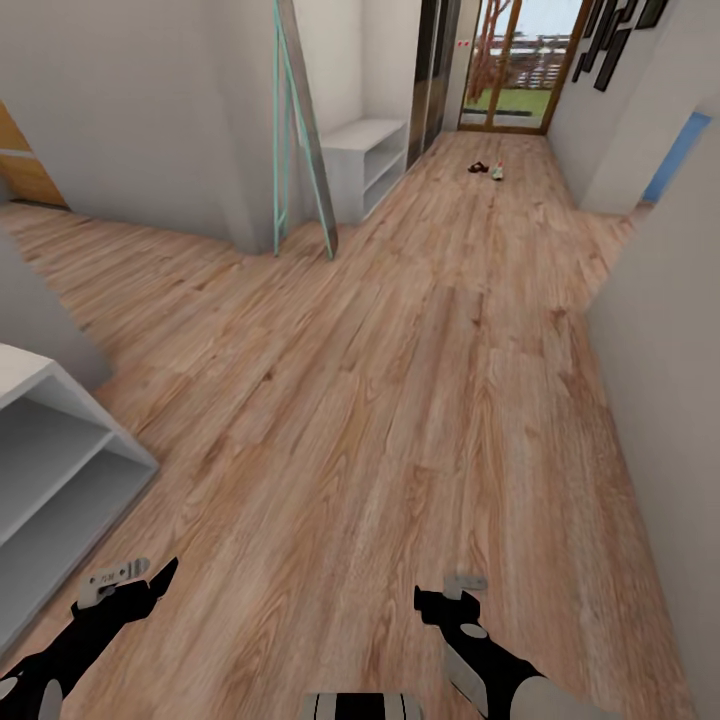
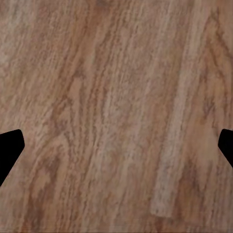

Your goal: Pick up the two gym shoes and the two sandals from the corridor floor and place them onto the hallstand (shoe rack) in the corridor, making sure they are on the rack and not on the floor. Arrange them so the two gym shoes are next to each other and the two sandals are next to each other.

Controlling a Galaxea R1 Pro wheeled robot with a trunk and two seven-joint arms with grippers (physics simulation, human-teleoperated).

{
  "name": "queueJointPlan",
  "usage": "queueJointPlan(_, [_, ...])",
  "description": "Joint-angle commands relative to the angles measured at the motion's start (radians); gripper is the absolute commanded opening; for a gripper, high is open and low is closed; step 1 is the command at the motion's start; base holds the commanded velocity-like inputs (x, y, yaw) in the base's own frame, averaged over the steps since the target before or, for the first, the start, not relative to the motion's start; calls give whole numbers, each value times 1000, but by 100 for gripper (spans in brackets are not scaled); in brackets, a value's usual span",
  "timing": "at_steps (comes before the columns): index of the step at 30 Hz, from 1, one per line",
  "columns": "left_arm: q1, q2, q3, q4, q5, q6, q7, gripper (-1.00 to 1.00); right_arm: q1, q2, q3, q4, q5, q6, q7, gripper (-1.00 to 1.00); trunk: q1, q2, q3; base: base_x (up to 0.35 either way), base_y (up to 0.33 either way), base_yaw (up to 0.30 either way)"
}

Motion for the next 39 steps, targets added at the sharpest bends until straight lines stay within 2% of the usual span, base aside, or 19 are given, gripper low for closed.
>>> queueJointPlan(1, [0,0,0,0,0,0,0,100,0,0,0,0,0,0,0,100,0,0,0,333,0,-13])
queueJointPlan(15, [0,0,0,0,0,0,-1,100,0,0,1,1,0,0,0,100,0,0,0,333,0,-5])
queueJointPlan(27, [0,0,-1,0,-4,0,-2,100,0,1,2,0,0,0,0,100,0,0,0,333,0,-187])
queueJointPlan(39, [0,0,1,0,1,0,-2,100,0,2,2,1,0,0,0,100,0,0,0,333,0,-9])
